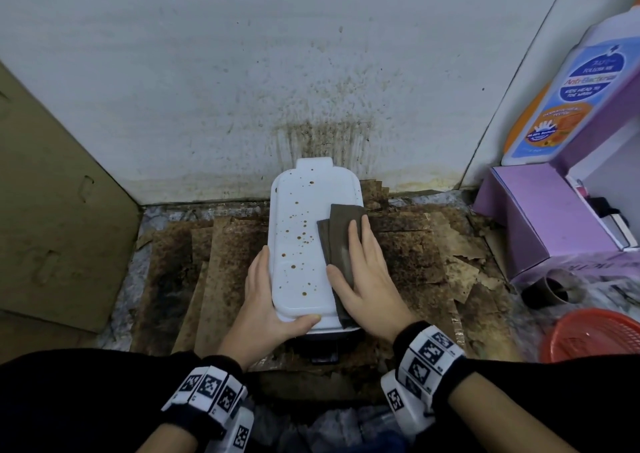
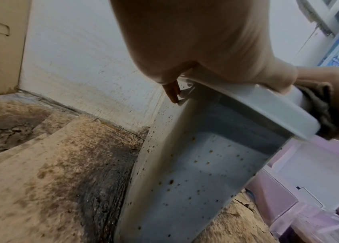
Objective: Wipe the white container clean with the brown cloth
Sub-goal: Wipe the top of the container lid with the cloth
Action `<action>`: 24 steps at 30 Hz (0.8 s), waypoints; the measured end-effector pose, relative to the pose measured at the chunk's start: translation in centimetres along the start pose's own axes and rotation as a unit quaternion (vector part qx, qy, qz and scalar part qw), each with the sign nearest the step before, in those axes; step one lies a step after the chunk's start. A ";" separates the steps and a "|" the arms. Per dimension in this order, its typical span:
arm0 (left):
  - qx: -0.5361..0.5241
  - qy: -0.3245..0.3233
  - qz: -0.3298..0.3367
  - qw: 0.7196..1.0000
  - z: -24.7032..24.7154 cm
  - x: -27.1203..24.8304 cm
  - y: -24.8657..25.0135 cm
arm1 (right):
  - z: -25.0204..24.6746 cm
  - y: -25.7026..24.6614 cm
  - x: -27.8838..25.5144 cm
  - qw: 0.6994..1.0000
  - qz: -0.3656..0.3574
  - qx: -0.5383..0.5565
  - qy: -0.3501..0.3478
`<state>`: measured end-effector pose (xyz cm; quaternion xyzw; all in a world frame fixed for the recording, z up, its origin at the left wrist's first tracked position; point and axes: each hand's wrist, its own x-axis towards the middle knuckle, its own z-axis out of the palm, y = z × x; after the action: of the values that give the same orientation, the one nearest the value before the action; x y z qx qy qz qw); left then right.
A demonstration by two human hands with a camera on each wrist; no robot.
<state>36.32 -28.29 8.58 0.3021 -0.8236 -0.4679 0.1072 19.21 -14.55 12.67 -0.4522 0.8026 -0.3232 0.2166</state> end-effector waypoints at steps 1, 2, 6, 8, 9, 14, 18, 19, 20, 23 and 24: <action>-0.001 -0.003 0.001 1.000 0.0 0.0 0.0 | -0.4 0.0 0.7 1.000 0.003 0.003 -0.012; -0.003 -0.005 0.002 1.000 -0.1 0.0 0.0 | -0.8 0.1 1.6 1.000 0.007 0.004 -0.025; -0.006 -0.008 -0.001 1.000 -0.2 0.0 -0.1 | -2.7 0.6 5.4 0.997 0.014 -0.015 -0.077; -0.007 -0.010 -0.003 1.000 -0.2 0.1 0.0 | -3.5 0.7 7.3 0.995 0.017 -0.025 -0.095; -0.008 -0.010 -0.003 1.000 -0.2 0.1 0.0 | -3.9 0.8 8.2 0.994 0.020 -0.030 -0.103; -0.016 -0.009 -0.005 1.000 -0.2 0.2 0.3 | -4.7 0.8 10.9 0.992 0.020 -0.043 -0.114; -0.014 -0.017 -0.001 1.000 -0.2 0.0 0.4 | -4.3 1.2 10.1 0.994 0.015 -0.047 -0.096; -0.014 -0.019 -0.003 1.000 -0.2 0.0 0.5 | -4.2 1.3 9.6 0.995 0.013 -0.044 -0.093; -0.011 -0.021 -0.004 1.000 -0.2 -0.1 0.5 | -4.1 1.3 9.1 0.995 0.012 -0.043 -0.093; -0.006 -0.022 -0.004 1.000 -0.3 -0.1 0.5 | -4.0 1.2 7.1 0.993 0.011 -0.050 -0.105; -0.008 -0.023 -0.004 1.000 -0.3 -0.1 0.5 | -3.9 1.2 6.2 0.993 0.010 -0.050 -0.108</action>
<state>36.36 -28.24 9.12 0.2942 -0.8205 -0.4821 0.0889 13.00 -18.19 14.19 -0.4871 0.7939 -0.2299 0.2822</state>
